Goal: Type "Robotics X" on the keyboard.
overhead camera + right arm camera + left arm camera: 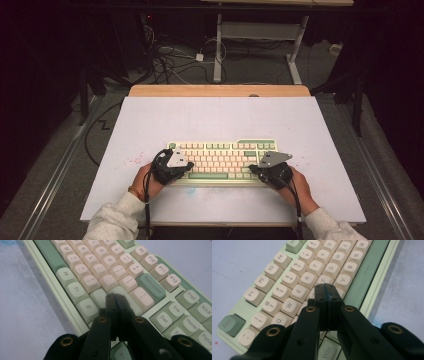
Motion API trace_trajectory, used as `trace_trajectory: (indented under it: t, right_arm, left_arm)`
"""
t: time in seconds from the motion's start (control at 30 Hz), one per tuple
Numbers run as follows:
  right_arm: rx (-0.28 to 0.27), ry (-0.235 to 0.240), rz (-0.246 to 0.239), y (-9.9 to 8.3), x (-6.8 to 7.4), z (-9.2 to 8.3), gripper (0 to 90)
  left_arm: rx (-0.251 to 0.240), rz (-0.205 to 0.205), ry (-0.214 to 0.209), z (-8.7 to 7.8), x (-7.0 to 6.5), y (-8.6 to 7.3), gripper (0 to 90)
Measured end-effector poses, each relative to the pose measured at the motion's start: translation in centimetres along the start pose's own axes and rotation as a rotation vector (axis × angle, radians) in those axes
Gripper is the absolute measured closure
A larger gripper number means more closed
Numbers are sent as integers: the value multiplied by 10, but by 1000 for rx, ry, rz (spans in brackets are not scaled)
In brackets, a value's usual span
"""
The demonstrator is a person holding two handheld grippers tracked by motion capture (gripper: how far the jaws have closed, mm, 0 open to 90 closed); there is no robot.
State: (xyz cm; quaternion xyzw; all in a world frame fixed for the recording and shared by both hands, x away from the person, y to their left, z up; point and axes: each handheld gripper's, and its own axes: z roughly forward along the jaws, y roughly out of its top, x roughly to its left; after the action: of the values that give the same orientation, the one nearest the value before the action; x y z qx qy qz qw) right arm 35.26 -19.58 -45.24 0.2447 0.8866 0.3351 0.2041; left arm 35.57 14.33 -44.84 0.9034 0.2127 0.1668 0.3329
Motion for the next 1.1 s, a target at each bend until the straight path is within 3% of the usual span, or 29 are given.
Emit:
trace_trajectory:
  t: [1.1]
  right_arm:
    - [3, -5, -10, 1, 1, -1, 900]
  left_arm:
    - [-51, -6, 28, -10, 2, 2, 872]
